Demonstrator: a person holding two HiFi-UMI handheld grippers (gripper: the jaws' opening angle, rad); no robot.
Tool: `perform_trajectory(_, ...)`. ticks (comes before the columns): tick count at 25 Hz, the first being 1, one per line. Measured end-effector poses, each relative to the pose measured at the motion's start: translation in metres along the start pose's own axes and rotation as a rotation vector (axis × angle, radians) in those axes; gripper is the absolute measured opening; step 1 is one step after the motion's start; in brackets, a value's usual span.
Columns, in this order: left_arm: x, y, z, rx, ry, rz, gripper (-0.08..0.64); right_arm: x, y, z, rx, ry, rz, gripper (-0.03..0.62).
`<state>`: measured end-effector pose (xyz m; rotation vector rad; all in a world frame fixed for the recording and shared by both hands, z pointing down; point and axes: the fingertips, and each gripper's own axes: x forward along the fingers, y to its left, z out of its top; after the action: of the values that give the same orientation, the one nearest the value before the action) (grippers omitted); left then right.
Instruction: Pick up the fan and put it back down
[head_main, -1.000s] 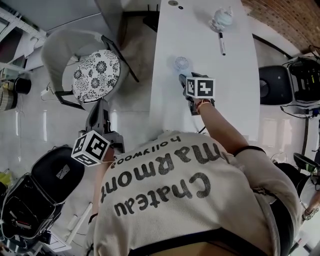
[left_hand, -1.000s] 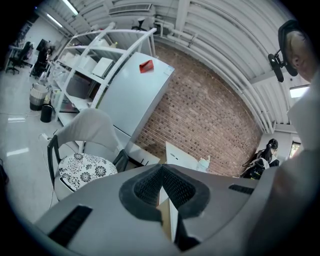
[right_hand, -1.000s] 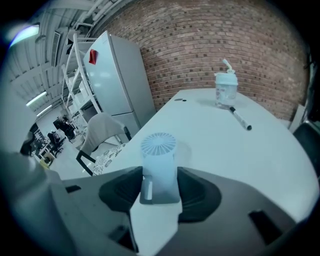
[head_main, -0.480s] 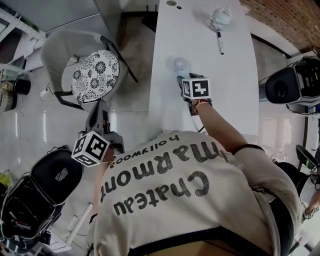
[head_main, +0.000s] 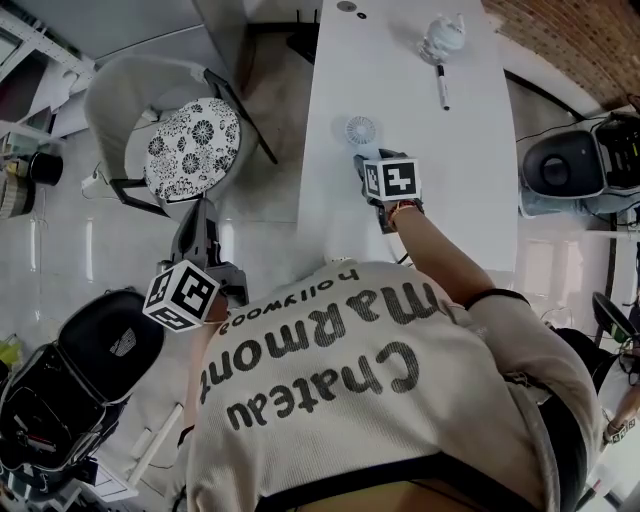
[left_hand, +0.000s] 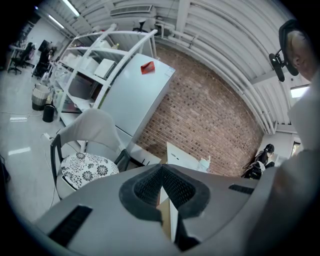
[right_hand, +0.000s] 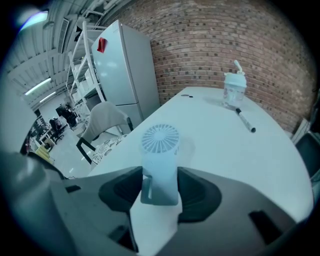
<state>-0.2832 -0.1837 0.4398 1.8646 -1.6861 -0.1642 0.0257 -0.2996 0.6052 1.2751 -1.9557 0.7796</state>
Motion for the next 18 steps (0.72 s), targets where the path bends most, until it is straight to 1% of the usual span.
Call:
perform_trajectory(10, 0.0014, -0.0021, 0.0013, -0.001, -0.006, -0.008, 0.0, -0.0001, 0.0005, -0.0006, 0.001, 0.003, 0.011, 0.224)
perform_trajectory(15, 0.0013, -0.003, -0.0011, -0.005, -0.002, -0.014, 0.0, 0.0001, 0.0004, -0.0029, 0.011, -0.007, 0.007, 0.225)
perform_trajectory(18, -0.0007, -0.0033, -0.0002, -0.004, -0.005, -0.013, 0.0, 0.0005, 0.0, -0.0063, 0.006, 0.004, 0.003, 0.23)
